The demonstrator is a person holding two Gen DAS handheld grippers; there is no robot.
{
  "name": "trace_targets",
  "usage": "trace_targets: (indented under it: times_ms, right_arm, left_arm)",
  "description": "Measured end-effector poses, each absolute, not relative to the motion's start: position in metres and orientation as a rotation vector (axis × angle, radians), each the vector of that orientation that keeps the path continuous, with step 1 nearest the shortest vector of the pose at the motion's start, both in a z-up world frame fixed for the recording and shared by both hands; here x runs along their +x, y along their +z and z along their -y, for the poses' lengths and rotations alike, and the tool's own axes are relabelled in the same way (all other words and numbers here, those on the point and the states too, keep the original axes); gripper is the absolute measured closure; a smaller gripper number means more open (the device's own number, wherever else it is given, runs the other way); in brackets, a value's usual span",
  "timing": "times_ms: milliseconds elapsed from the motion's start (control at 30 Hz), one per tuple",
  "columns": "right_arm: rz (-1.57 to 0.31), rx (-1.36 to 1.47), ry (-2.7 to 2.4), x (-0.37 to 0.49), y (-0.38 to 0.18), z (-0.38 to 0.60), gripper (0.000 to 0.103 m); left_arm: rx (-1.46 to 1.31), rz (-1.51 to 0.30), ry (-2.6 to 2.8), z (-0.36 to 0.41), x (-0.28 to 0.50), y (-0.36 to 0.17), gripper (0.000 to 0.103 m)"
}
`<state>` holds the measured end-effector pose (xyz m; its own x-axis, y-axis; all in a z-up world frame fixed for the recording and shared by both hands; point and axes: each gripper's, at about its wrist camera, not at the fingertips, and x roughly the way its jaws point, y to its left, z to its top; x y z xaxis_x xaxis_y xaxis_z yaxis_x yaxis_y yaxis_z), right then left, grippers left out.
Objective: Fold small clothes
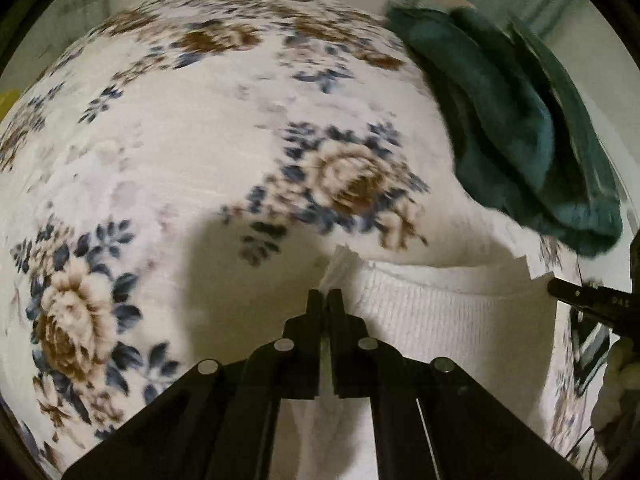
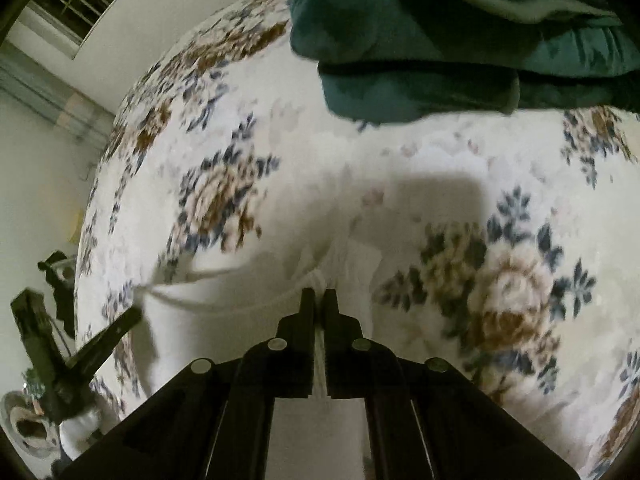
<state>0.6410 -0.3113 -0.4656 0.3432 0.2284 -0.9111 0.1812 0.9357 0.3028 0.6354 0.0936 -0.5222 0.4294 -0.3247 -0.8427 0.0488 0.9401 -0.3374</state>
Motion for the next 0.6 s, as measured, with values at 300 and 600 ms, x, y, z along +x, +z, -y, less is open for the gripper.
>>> trace_targets:
  times_ms: [300,600]
  right_arm:
    - [-1.404,0.323,0.013,0.684,-0.538,0.3,0.1]
    - [-1.395,0.664,0.1,0.613,-0.521,0.347,0.049]
  left_arm:
    - [-0.243,-1.291,-0.256,-0.083,0.664,-0.577,0.1]
    - [-0.499,-1.238,-0.339,-0.115,0.608,-0.539,0.054]
